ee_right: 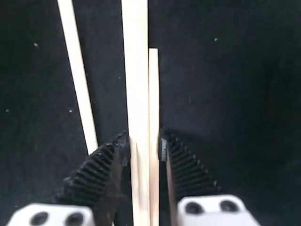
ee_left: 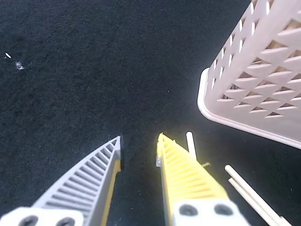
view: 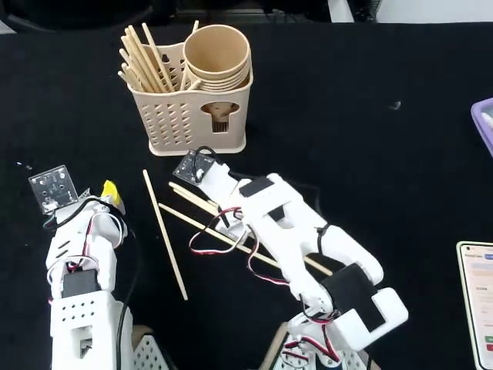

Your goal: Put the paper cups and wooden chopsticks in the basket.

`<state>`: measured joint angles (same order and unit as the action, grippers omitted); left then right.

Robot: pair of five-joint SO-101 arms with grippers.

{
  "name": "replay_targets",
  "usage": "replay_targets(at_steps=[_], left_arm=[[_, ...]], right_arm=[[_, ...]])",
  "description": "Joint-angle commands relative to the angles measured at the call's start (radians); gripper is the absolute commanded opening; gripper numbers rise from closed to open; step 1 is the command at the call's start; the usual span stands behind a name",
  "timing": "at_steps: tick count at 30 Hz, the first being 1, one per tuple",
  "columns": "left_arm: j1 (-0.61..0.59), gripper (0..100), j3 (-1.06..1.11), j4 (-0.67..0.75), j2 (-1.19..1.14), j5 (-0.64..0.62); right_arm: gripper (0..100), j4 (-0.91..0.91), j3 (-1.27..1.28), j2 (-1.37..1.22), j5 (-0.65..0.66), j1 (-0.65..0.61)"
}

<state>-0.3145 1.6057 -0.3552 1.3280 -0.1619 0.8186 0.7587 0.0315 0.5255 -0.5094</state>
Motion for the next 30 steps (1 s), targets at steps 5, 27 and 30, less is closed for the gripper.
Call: replay_targets(at_steps=[5,27,30], left_arm=[[0.005,13,-0.010,0.018,0.015,0.008],[0.005,13,-0.010,0.015,0.015,0.008],[0.005,13,-0.010,0.015,0.015,0.008]], right_arm=[[5.3,0.080,-0.031,0.074,0.012,0.052],[13.9,-0.031,-0.081,0.061,-0.144,-0.048],[14.2,-0.029,-0.154,-0.024,-0.140,-0.043]])
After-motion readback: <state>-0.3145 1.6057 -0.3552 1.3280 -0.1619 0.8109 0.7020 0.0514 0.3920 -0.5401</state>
